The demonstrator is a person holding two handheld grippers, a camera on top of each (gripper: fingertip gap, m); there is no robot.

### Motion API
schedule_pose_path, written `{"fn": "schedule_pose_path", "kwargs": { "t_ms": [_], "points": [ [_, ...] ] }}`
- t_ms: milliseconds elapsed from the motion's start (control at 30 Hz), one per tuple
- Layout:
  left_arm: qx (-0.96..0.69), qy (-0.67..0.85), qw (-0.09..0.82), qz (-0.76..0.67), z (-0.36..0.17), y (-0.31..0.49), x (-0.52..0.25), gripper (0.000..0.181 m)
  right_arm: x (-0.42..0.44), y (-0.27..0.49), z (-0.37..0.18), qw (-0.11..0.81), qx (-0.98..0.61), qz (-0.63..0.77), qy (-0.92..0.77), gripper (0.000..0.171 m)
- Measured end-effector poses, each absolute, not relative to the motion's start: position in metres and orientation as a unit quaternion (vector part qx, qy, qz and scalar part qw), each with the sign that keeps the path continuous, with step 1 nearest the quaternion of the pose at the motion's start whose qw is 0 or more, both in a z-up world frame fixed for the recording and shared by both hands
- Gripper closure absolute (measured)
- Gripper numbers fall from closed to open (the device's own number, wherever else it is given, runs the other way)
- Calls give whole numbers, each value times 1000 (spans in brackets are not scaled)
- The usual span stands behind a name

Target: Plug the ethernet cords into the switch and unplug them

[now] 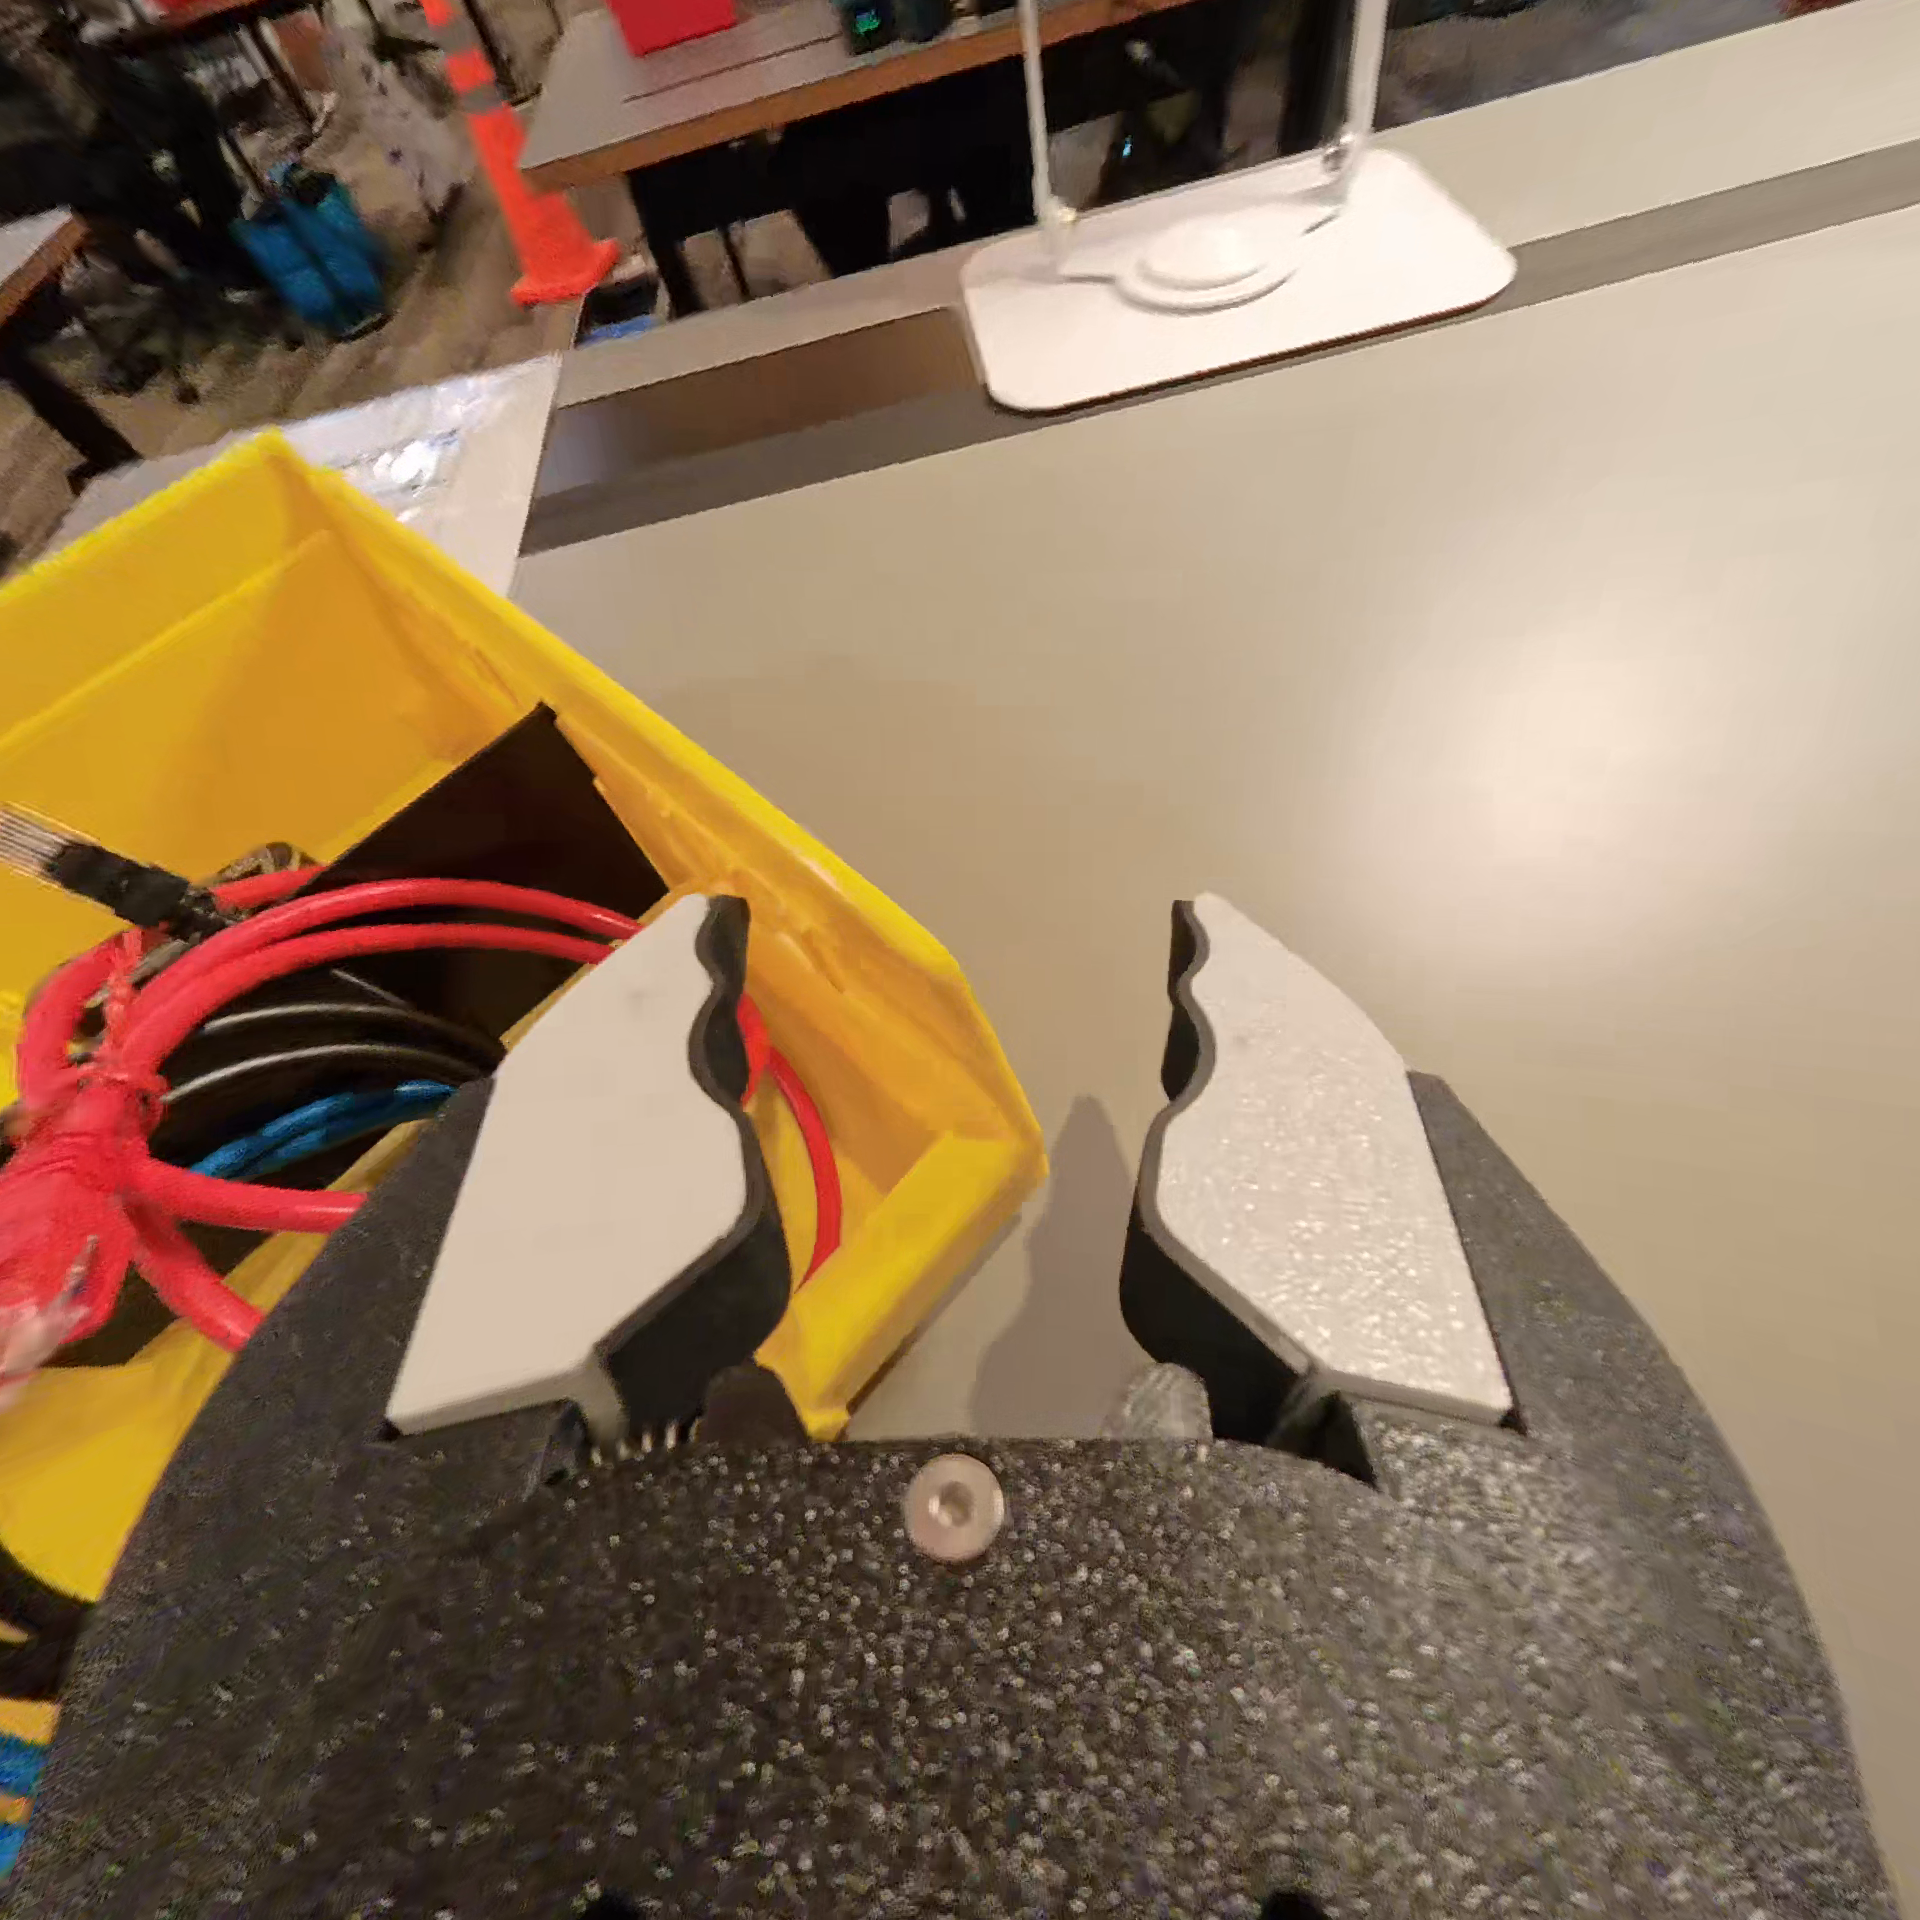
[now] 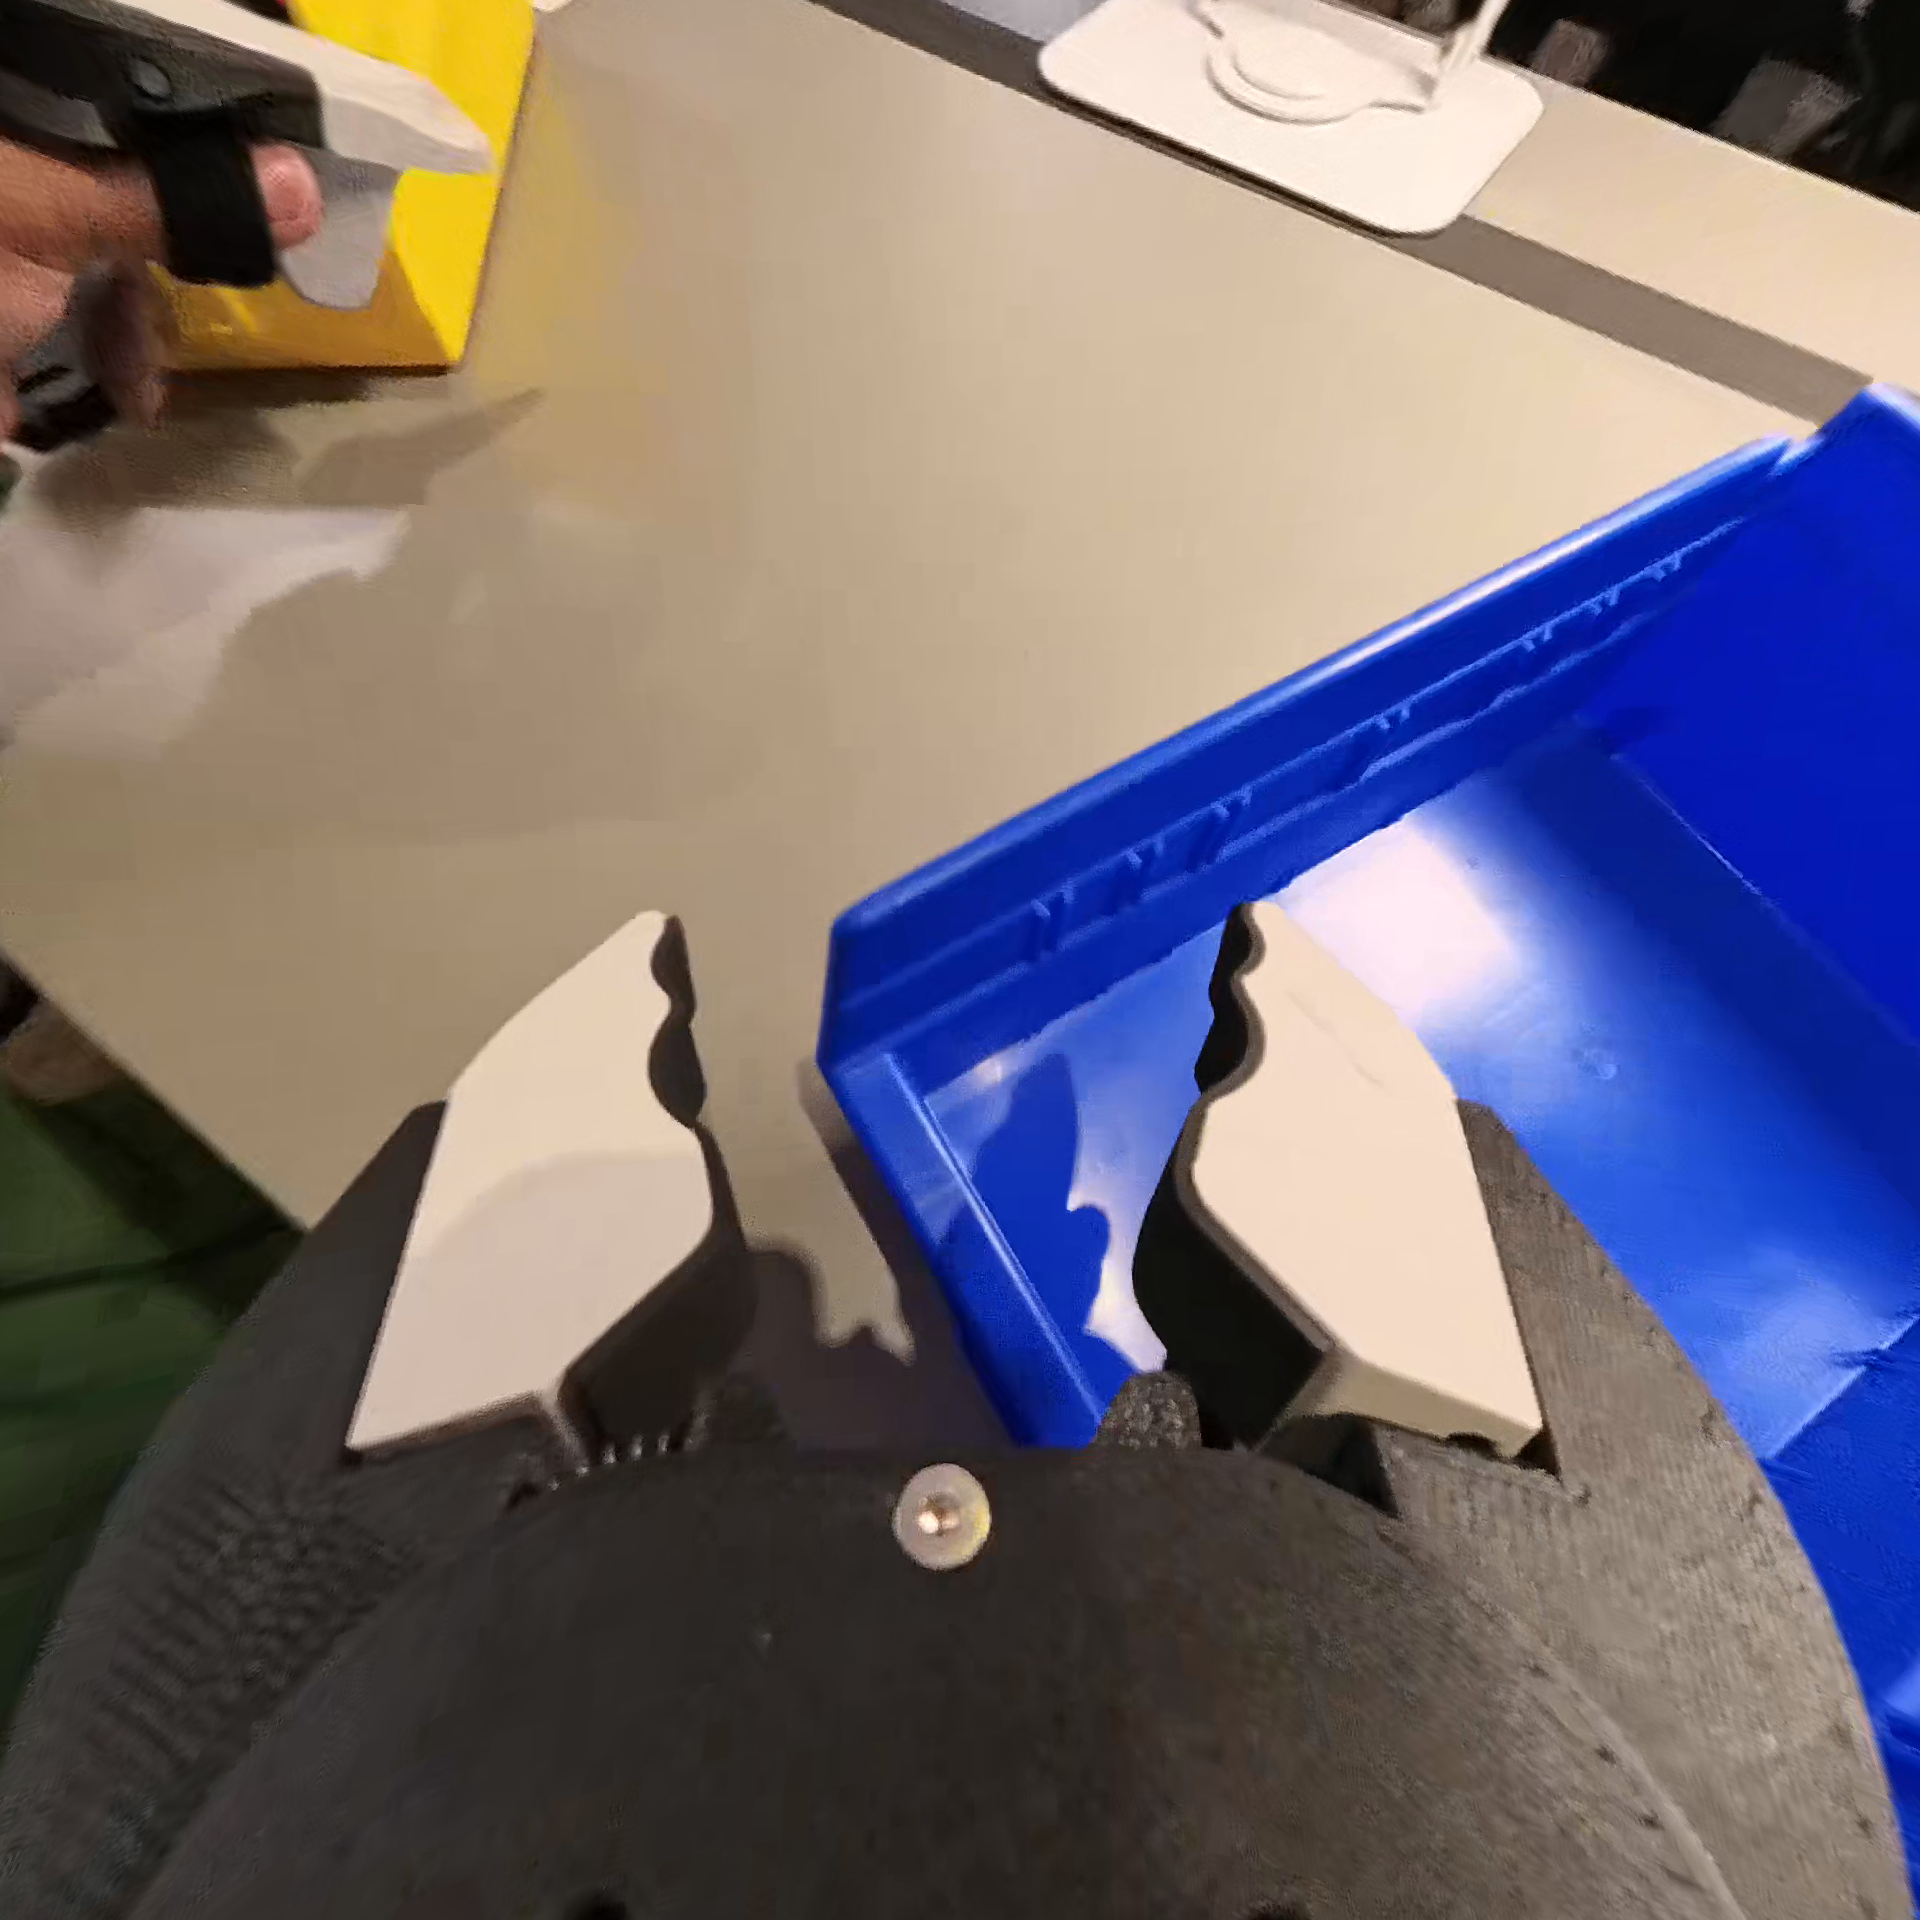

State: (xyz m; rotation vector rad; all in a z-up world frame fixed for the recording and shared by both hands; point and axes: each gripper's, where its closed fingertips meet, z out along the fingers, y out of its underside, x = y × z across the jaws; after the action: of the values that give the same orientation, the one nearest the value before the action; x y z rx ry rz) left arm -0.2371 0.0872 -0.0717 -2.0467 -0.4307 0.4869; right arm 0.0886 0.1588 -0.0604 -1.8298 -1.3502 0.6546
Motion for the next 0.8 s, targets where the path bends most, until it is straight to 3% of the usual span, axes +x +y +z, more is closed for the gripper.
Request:
{"fn": "schedule_pose_path", "kwargs": {
  "t_ms": [67, 133, 233, 367, 500, 633, 667, 733, 800],
  "points": [
    [-837, -194, 474, 192, -79, 90, -244, 112, 77, 166, -75, 391, -728, 217, -520, 78],
    [-836, -191, 465, 219, -83, 84, -253, 137, 74, 179, -87, 413, -729, 157, -523, 90],
    [-838, -177, 465, 224, -84, 66, -253, 145, 77, 184, -89, 424, -719, 147, -531, 112],
    [-834, -167, 444, 281, -82, 14, -263, 164, 109, 196, -89, 429, -716, 134, -535, 125],
    [-824, -176, 462, 277, -74, -17, -270, 154, 150, 220, -90, 445, -743, 97, -490, 142],
    [-824, -184, 439, 307, -78, -19, -292, 146, 170, 248, -100, 456, -764, 49, -453, 142],
    [-821, -183, 436, 320, -79, -19, -298, 151, 173, 255, -100, 465, -764, 41, -446, 142],
    [-816, -172, 440, 334, -79, -19, -302, 173, 180, 268, -96, 486, -761, 14, -430, 158],
    [-811, -171, 434, 354, -79, -27, -308, 173, 186, 278, -95, 494, -761, 15, -420, 156]
  ]
}}
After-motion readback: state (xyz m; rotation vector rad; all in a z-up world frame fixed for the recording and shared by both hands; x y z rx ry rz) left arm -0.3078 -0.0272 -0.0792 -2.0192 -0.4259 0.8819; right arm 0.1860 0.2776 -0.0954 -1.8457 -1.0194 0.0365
